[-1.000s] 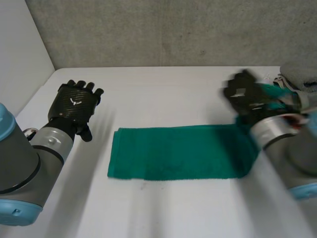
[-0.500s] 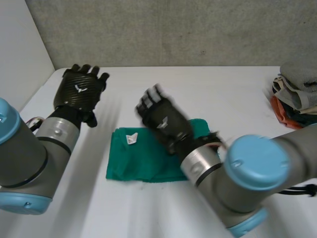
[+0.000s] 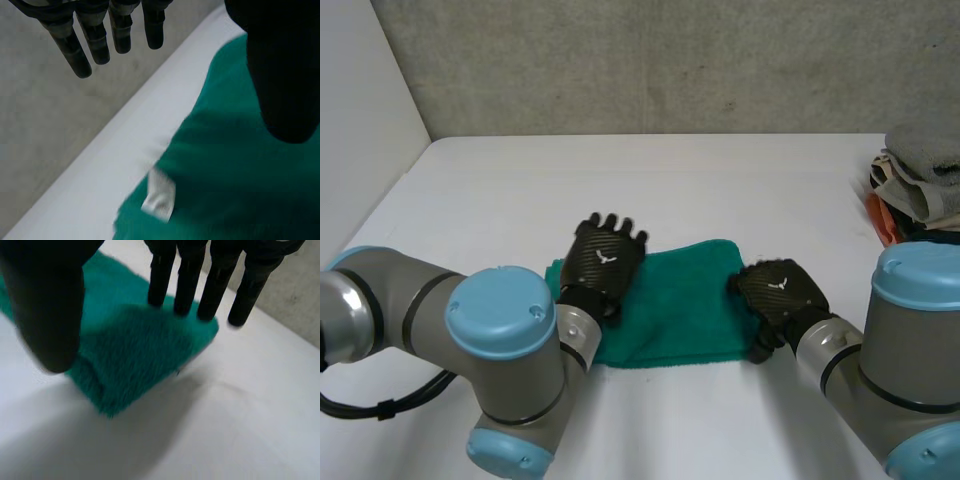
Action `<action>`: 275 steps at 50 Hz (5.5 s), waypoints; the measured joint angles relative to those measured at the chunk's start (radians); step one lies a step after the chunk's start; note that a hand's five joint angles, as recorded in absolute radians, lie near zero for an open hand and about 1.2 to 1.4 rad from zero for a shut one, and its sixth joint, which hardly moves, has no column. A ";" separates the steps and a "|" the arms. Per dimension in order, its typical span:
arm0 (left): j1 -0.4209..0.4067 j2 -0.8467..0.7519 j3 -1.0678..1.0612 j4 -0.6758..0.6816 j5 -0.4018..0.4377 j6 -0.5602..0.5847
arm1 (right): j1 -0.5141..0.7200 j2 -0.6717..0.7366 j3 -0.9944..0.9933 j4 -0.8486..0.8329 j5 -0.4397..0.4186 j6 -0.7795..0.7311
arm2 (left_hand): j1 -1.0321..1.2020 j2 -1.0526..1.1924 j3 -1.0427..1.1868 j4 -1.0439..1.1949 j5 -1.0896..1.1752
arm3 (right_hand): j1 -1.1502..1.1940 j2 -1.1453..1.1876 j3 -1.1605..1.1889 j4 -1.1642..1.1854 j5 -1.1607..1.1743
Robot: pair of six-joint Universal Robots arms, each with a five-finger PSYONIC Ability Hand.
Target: Fold the laundry.
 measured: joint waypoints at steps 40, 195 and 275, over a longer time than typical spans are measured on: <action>0.325 0.495 -0.304 -0.042 0.016 -0.011 | 0.470 0.258 -0.272 -0.209 -0.146 -0.526 | 0.000 0.000 0.000 0.000 0.000 | -0.187 -0.174 -0.164 -0.155 -0.178; 0.148 0.322 0.440 -0.462 0.638 -0.345 | -0.712 0.385 -0.630 -0.553 -0.253 0.094 | 0.000 0.000 0.000 0.000 0.000 | 0.532 0.660 0.673 0.692 0.607; 0.785 -0.022 0.261 -0.365 0.109 0.029 | -0.055 -0.120 -0.113 -0.043 0.020 -0.143 | 0.000 0.000 0.000 0.000 0.000 | -0.292 -0.297 -0.297 -0.296 -0.289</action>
